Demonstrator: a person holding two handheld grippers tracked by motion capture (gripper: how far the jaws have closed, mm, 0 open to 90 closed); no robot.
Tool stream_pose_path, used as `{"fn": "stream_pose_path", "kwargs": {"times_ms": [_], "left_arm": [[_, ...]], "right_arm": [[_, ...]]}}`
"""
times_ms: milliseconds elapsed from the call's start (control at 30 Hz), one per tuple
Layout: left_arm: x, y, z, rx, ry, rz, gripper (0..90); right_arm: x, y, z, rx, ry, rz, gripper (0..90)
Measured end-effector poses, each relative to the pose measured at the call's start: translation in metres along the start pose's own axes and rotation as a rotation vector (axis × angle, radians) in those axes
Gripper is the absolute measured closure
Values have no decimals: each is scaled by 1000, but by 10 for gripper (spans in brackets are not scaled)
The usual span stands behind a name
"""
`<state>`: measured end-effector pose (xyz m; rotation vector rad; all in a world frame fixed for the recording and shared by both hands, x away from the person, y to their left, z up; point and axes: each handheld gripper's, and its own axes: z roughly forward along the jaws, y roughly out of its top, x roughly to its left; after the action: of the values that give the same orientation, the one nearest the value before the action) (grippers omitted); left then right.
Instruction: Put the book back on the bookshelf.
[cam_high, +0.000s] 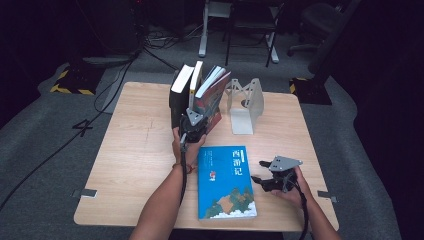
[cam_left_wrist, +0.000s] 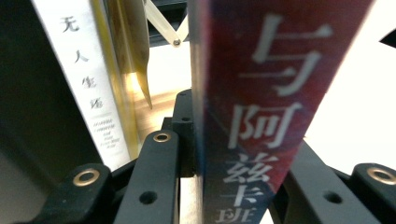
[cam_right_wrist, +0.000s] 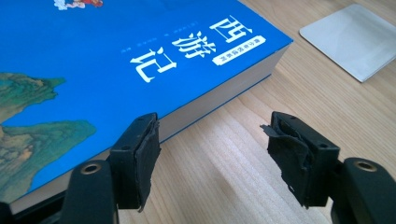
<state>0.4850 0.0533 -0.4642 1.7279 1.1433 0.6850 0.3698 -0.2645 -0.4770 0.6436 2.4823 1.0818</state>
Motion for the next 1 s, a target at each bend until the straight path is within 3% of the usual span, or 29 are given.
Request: {"fn": "stream_pose_path", "kwargs": {"times_ms": [167, 433, 633, 900, 1000], "left_arm": [[0, 4, 6, 12, 23, -46, 733], [8, 8, 12, 37, 58, -73, 708], [1, 9, 16, 43, 76, -28, 694], [2, 5, 15, 48, 16, -8, 670], [-5, 4, 17, 36, 15, 6, 675]], "right_arm": [[-1, -1, 0, -2, 1, 5, 344], [0, 0, -1, -3, -6, 4, 344], [-1, -1, -2, -6, -7, 6, 344], [-1, 0, -2, -4, -4, 1, 344], [0, 1, -3, -9, -7, 1, 344]]}}
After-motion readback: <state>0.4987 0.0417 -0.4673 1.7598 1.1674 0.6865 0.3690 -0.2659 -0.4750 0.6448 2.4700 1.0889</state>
